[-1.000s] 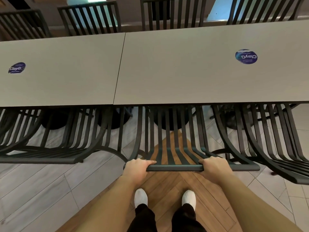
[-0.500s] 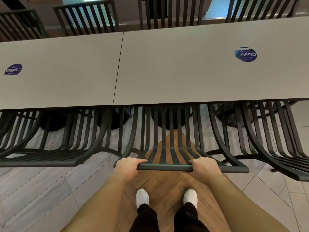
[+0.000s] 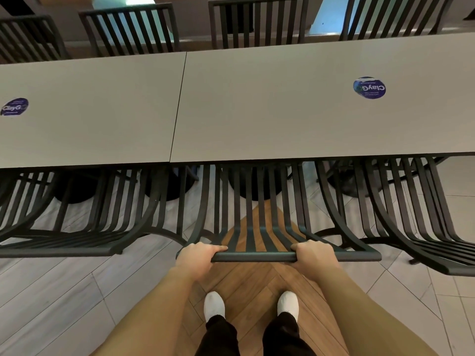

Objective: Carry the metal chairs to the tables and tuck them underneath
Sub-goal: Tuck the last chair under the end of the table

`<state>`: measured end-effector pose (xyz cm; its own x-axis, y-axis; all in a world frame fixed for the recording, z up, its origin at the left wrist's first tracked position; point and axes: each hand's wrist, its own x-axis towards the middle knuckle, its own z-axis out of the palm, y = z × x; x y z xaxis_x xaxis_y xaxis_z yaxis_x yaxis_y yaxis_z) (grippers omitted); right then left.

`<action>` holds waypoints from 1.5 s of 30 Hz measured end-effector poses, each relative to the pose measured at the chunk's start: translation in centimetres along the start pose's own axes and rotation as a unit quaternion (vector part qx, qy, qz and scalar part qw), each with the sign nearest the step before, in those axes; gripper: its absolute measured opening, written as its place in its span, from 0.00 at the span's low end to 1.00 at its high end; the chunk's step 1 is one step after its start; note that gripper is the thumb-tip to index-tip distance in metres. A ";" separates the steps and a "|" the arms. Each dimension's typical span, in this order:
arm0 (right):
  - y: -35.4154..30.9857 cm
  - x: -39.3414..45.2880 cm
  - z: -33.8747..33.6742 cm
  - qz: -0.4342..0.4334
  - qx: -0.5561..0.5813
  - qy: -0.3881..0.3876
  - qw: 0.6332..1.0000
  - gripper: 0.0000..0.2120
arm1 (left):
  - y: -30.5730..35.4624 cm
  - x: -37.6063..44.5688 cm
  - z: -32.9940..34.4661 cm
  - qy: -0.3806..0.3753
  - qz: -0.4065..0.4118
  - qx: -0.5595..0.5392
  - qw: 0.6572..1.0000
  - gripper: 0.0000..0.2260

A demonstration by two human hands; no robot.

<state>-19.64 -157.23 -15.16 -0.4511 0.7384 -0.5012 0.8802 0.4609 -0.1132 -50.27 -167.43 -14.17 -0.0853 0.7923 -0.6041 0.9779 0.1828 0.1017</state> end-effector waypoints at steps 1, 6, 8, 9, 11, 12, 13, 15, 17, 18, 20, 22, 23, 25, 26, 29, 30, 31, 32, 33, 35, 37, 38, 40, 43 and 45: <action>-0.1 0.0 0.0 0.001 0.001 0.003 1.000 0.17 | -0.2 0.0 -0.1 -0.001 0.003 0.005 1.000 0.28; -0.5 0.0 0.0 0.006 0.008 -0.005 1.000 0.19 | -0.5 0.0 -0.3 -0.009 0.005 0.000 1.000 0.29; -0.5 0.2 0.2 0.009 0.015 -0.006 1.000 0.21 | -0.5 0.1 -0.3 -0.010 0.002 0.001 1.000 0.30; -0.6 0.3 0.2 0.009 0.018 -0.006 1.000 0.23 | -0.6 0.2 -0.3 -0.012 0.003 0.003 1.000 0.30; -0.6 0.3 0.1 0.011 0.023 -0.013 1.000 0.27 | -0.5 0.2 -0.4 -0.017 0.001 0.005 1.000 0.30; -0.7 0.3 0.1 0.012 0.025 -0.016 0.999 0.29 | -0.4 0.1 -0.4 -0.018 0.000 0.005 1.000 0.29; -0.7 0.2 0.0 0.013 0.028 -0.019 0.999 0.30 | -0.3 0.1 -0.5 -0.018 0.002 0.007 1.000 0.29; -0.8 0.2 -0.2 0.018 0.031 -0.028 0.999 0.29 | -0.1 0.0 -0.7 -0.018 0.007 0.006 1.000 0.27; -0.7 0.2 -0.6 0.019 0.040 -0.044 0.998 0.28 | 0.0 0.1 -1.0 -0.028 0.011 -0.002 1.000 0.26; -0.5 0.2 -0.8 0.016 0.050 -0.055 0.997 0.26 | 0.1 0.1 -1.1 -0.040 0.010 -0.011 0.999 0.27; -0.2 0.2 -1.2 0.004 0.083 -0.080 0.993 0.25 | 0.3 0.2 -1.6 -0.066 0.009 -0.033 0.997 0.31; 0.1 0.0 -1.7 -0.001 0.127 -0.101 0.987 0.27 | 1.0 0.3 -2.3 -0.074 0.018 -0.058 0.995 0.35; 0.3 -0.1 -1.9 0.001 0.151 -0.103 0.983 0.29 | 1.8 0.4 -2.7 -0.072 0.025 -0.068 0.995 0.37; 1.0 -0.5 -2.5 0.012 0.186 -0.095 0.978 0.33 | 3.6 0.4 -3.3 -0.059 0.039 -0.077 0.995 0.37; 1.5 -0.8 -2.8 0.018 0.198 -0.086 0.976 0.33 | 4.8 0.3 -3.6 -0.050 0.044 -0.079 0.995 0.37; 3.8 -2.6 -3.8 0.032 0.212 -0.035 0.976 0.25 | 8.8 0.1 -4.0 -0.017 0.062 -0.099 0.993 0.34; 4.7 -3.3 -4.1 0.039 0.206 -0.013 0.978 0.22 | 10.2 0.0 -4.2 -0.005 0.068 -0.102 0.992 0.32; 5.7 -4.0 -4.5 0.048 0.196 0.005 0.979 0.19 | 11.7 -0.1 -4.4 0.008 0.076 -0.100 0.992 0.30; 6.8 -4.7 -4.8 0.057 0.187 0.018 0.981 0.17 | 13.1 -0.2 -4.6 0.018 0.083 -0.097 0.992 0.28; 8.0 -5.3 -5.0 0.067 0.180 0.029 0.981 0.15 | 14.6 -0.3 -4.8 0.025 0.090 -0.097 0.991 0.25; 10.4 -6.5 -5.4 0.088 0.173 0.045 0.980 0.12 | 17.3 -0.3 -5.2 0.031 0.103 -0.102 0.989 0.22; 12.6 -7.8 -5.7 0.112 0.174 0.050 0.977 0.11 | 19.8 -0.1 -5.5 0.029 0.120 -0.101 0.987 0.19; 13.6 -8.4 -5.8 0.125 0.177 0.049 0.975 0.11 | 20.9 0.1 -5.6 0.028 0.129 -0.096 0.987 0.18; 15.5 -9.3 -6.0 0.151 0.178 0.052 0.971 0.11 | 22.9 0.8 -5.9 0.025 0.148 -0.087 0.985 0.17; 18.1 -10.9 -6.3 0.199 0.174 0.064 0.962 0.13 | 25.7 2.3 -6.7 0.018 0.186 -0.064 0.980 0.17; 19.6 -12.2 -6.4 0.232 0.181 0.063 0.954 0.12 | 27.6 3.3 -7.3 0.005 0.210 -0.035 0.977 0.17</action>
<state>2.15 -154.04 -5.75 0.0050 0.8855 -0.4645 0.9722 -0.1130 -0.2050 -24.96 -155.53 -7.54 0.3194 0.8112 -0.4898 0.9116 -0.1218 0.3927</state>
